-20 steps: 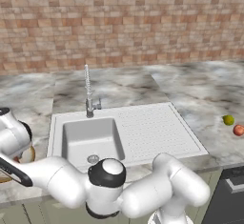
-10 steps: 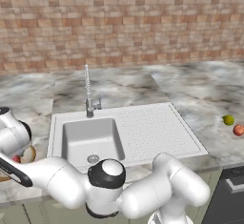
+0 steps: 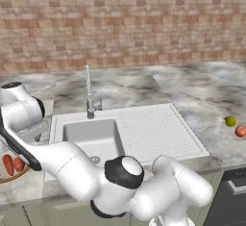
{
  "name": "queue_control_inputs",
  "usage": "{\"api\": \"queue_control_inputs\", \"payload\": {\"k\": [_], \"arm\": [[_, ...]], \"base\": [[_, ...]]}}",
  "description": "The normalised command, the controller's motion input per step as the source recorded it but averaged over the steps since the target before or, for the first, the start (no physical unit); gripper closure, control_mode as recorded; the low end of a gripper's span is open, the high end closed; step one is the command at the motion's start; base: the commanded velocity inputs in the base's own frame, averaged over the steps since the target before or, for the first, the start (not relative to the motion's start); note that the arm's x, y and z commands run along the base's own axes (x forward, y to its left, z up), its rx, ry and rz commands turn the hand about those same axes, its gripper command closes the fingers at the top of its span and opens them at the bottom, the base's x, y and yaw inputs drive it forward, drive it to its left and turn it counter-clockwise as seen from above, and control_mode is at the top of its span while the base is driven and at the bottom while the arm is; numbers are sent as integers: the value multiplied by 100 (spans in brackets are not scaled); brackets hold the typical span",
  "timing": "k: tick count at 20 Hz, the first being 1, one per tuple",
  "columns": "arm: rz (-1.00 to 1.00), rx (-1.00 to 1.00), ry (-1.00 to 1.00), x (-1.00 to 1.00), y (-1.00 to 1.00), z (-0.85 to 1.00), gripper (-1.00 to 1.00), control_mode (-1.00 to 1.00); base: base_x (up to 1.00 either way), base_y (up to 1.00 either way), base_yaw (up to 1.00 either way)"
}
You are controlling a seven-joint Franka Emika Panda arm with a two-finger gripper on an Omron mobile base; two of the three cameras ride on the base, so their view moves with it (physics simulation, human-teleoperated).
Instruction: There is a mixed pile of frozen fruits and vegetables on the counter. Locate all the frozen vegetables and place the items in a bowl on the counter. Take all the frozen fruits and defrost them in a running sink.
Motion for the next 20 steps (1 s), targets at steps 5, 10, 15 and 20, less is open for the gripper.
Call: {"api": "queue_control_inputs", "payload": {"k": [5, 10, 15, 20], "arm": [[-36, 13, -4, -29, -100, 7, -100, -100], [-30, 6, 0, -10, -100, 26, -100, -100], [-6, 0, 0, 1, -100, 22, -100, -100], [-6, -4, 0, -43, -100, 0, -100, -100]], "base": [[0, 0, 0], [0, 0, 0], [0, 0, 0], [0, 0, 0]]}}
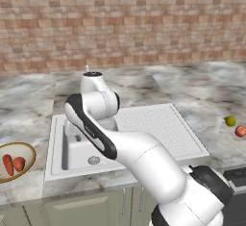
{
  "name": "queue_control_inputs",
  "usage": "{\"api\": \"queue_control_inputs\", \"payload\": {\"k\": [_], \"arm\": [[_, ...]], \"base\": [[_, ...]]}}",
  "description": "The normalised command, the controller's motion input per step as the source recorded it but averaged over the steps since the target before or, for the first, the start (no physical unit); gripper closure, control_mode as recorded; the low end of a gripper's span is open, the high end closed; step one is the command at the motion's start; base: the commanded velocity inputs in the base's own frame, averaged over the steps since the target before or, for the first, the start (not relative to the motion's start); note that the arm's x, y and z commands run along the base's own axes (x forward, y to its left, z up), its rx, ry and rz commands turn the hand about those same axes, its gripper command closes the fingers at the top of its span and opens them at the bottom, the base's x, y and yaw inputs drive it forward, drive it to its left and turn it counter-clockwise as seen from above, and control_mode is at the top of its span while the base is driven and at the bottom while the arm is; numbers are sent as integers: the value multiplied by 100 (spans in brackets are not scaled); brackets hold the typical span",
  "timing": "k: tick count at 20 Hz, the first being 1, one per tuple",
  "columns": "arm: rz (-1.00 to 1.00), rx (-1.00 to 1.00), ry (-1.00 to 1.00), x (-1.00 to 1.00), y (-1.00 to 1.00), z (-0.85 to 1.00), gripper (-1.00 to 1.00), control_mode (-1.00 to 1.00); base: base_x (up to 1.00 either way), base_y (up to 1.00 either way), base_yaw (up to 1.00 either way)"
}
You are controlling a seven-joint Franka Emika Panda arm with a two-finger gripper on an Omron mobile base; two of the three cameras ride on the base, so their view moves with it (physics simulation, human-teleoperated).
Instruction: There is a mixed pile of frozen fruits and vegetables on the counter. Locate all the frozen vegetables and place the items in a bowl on the counter. Take all the frozen fruits and defrost them in a running sink.
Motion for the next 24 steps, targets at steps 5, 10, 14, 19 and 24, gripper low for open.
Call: {"api": "queue_control_inputs", "payload": {"k": [5, 10, 14, 19, 24], "arm": [[-12, -6, 0, -64, -100, 0, -100, -100], [-14, -10, 5, -12, -100, 0, -100, -100], [-23, -14, 9, 11, -100, 0, -100, -100], [-21, -13, 7, 18, -100, 0, -100, -100], [-18, -5, 4, 36, -100, -7, -100, -100]], "base": [[0, 0, 0], [0, 0, 0], [0, 0, 0], [0, 0, 0], [0, 0, 0]]}}
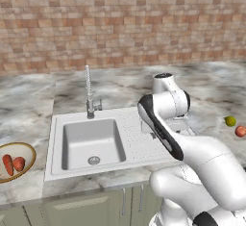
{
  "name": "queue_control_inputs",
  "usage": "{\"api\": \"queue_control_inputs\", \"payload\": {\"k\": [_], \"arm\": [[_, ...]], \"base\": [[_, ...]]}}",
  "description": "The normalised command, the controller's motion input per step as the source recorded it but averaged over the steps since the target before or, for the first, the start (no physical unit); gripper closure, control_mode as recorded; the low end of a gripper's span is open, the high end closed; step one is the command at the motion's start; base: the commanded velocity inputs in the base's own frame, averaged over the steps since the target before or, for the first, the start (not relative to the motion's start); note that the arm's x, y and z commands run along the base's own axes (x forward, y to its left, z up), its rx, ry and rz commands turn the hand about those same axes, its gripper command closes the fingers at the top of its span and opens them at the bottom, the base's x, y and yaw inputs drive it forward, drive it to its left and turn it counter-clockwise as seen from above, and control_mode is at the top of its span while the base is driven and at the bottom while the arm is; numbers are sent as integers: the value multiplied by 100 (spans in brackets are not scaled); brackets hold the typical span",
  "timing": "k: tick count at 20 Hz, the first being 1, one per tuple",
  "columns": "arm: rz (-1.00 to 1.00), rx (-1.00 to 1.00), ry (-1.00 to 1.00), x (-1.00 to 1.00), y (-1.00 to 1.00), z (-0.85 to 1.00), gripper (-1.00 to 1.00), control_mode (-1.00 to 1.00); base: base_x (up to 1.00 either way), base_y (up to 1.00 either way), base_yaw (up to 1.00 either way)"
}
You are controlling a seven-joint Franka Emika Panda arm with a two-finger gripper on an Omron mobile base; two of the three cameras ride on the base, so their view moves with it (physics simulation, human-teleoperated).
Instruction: There is a mixed pile of frozen fruits and vegetables on the counter. Locate all the frozen vegetables and place the items in a bowl on the counter. Take all the frozen fruits and defrost them in a running sink.
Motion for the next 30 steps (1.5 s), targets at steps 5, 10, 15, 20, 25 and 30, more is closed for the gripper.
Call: {"api": "queue_control_inputs", "payload": {"k": [5, 10, 15, 20, 25, 30], "arm": [[-3, 0, 2, 86, -100, -2, -100, -100], [-2, 0, 5, 78, -100, -1, -100, -100], [-1, 0, -1, 18, -100, 16, -100, -100], [-5, 0, 0, -5, -100, 2, -100, -100], [-5, 0, 0, -1, -100, 0, -100, -100], [-10, 0, 0, -7, -100, 0, -100, -100]], "base": [[0, 0, 0], [0, 0, 0], [0, 0, 0], [0, 0, 0], [0, 0, 0], [0, 0, 0]]}}
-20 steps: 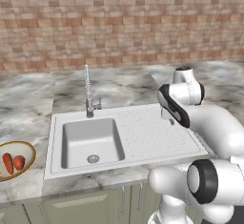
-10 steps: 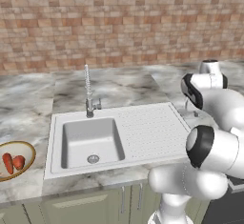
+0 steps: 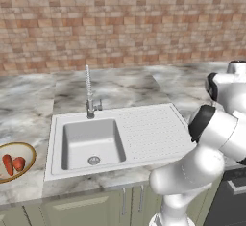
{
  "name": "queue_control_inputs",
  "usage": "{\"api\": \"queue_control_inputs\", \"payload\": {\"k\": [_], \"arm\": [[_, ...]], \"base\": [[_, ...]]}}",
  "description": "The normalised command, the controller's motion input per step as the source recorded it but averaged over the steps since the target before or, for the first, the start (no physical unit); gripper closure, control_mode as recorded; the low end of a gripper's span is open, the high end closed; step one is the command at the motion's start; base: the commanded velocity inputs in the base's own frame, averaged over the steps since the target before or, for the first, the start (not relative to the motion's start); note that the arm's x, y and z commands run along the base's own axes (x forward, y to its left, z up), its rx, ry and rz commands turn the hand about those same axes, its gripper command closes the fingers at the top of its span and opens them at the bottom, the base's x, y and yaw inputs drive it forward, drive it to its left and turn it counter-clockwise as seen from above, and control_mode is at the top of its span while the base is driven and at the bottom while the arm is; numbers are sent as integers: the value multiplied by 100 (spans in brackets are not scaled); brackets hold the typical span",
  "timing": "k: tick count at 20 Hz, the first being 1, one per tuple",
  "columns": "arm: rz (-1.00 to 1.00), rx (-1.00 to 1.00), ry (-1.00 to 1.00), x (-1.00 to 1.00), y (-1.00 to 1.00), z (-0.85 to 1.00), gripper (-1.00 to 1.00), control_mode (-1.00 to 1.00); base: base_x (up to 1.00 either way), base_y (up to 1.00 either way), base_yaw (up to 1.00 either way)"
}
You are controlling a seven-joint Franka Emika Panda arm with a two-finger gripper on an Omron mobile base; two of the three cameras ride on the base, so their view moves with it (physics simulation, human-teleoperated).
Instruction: There is a mixed pile of frozen fruits and vegetables on the counter. Locate all the frozen vegetables and place the items in a bowl on the counter. Take all the frozen fruits and defrost them in a running sink.
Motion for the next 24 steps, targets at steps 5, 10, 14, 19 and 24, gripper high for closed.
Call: {"api": "queue_control_inputs", "payload": {"k": [5, 10, 14, 19, 24], "arm": [[-12, 0, 0, -16, -82, 0, -100, -100], [-4, 4, 2, -5, -26, -22, -100, -100], [0, 6, 0, 0, -11, -39, -100, -100], [0, 0, -10, 0, -14, -40, -100, -100], [6, 0, -5, 31, -16, -33, -100, -100]], "base": [[0, 0, 0], [0, 0, 0], [0, 0, 0], [0, 0, 0], [0, 0, 0]]}}
